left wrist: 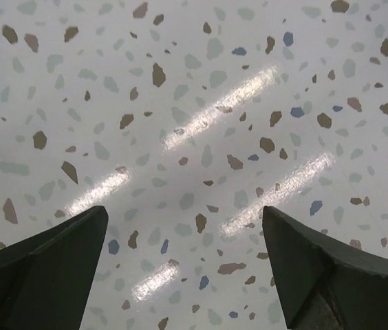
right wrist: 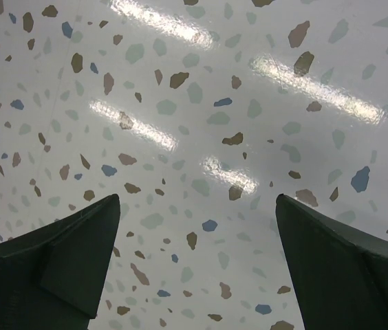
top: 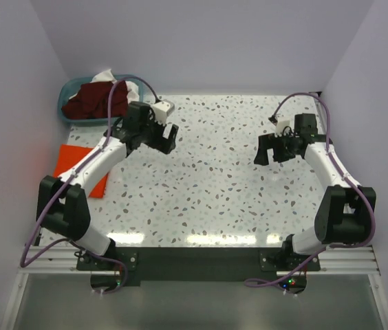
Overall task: Fold and stack the t-shirts
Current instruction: Grab the tshirt from the pile
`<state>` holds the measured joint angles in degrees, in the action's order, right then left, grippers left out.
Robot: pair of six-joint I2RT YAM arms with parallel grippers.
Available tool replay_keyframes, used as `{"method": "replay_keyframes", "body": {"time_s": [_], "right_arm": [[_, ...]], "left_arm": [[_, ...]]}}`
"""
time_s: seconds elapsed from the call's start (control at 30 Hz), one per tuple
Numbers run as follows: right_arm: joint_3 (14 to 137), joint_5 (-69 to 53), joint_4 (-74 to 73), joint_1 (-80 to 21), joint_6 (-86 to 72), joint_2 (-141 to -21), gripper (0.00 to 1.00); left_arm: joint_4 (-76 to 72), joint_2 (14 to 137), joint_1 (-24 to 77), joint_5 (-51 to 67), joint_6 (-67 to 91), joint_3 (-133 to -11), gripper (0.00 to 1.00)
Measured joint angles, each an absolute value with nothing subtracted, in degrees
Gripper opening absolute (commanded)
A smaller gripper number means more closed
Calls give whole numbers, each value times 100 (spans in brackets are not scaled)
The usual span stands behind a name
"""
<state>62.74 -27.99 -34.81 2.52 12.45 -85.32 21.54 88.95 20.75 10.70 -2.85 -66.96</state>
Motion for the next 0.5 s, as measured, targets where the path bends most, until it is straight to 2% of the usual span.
{"method": "replay_keyframes", "body": {"time_s": [0.13,0.3,0.5], "right_arm": [[6289,-2799,-3496,252,1245,-8536,99],[6416,-2799,-3511,252,1249,-8586,99],[6565,-2805,-3507,252,1243,-8801,99]], "left_arm": [[2220,8962,1813,1337,-329,-7664,100],[1850,9312,812,1741,-207,-9109,100],[1039,10204,-191,1933,152,-10265,100]]}}
